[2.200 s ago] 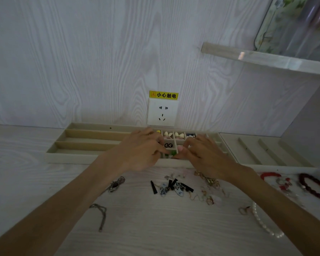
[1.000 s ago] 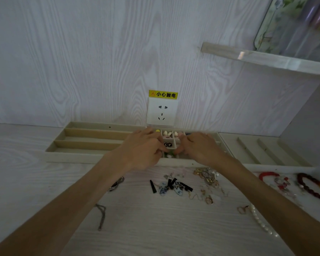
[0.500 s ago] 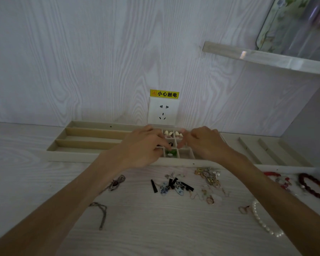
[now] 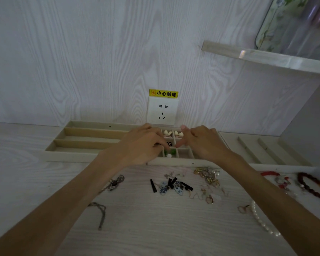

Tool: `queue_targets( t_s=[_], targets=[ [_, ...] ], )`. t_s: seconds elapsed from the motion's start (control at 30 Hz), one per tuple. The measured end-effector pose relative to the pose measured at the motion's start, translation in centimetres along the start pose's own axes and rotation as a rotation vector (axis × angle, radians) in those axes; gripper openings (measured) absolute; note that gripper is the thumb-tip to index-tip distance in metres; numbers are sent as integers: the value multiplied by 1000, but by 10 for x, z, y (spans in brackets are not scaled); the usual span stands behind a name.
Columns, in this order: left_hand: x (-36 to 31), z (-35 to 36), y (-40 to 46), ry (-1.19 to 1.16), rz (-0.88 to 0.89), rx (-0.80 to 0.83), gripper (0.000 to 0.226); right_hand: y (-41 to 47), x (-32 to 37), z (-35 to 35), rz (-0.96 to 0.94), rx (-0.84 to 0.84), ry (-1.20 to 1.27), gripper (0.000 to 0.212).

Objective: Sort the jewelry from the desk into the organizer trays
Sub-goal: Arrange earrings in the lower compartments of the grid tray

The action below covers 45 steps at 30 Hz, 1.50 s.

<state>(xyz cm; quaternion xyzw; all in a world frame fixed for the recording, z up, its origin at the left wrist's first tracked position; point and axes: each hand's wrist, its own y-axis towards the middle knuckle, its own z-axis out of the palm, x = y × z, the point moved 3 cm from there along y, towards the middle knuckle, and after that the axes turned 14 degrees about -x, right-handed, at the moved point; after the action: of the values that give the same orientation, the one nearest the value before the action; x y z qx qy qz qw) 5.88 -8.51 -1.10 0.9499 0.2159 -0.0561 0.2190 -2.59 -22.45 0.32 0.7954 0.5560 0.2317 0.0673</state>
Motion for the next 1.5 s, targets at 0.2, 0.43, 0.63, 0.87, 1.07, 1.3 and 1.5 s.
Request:
queue_targets(
  t_s=[0.2,0.43,0.63,0.87,1.07,1.3,1.5],
  targets=[
    [3,7,2,76,-12,52,37,-4,1,6,4,17,30,59],
    [-2,-16,-9,-10,-56,-62,34,-15,-8,-22,44,13,225,38],
    [-12,-15,-38,-149,-105,-33,32,-62,-17,-6,-97,121,104,16],
    [-27,-3,-45,-148,-186,-2,34,-72,-9,8,-242,-38,-12,20],
    [-37,1,-43,-246,-211,70,40,-68,-5,-3,-153,-21,81,12],
    [-52,-3,-27,-594,-224,75,43,-49,-3,-41,90,145,513,14],
    [-60,-4,-11,-857,-309,-72,10,-39,-11,-52,289,144,730,20]
  ],
)
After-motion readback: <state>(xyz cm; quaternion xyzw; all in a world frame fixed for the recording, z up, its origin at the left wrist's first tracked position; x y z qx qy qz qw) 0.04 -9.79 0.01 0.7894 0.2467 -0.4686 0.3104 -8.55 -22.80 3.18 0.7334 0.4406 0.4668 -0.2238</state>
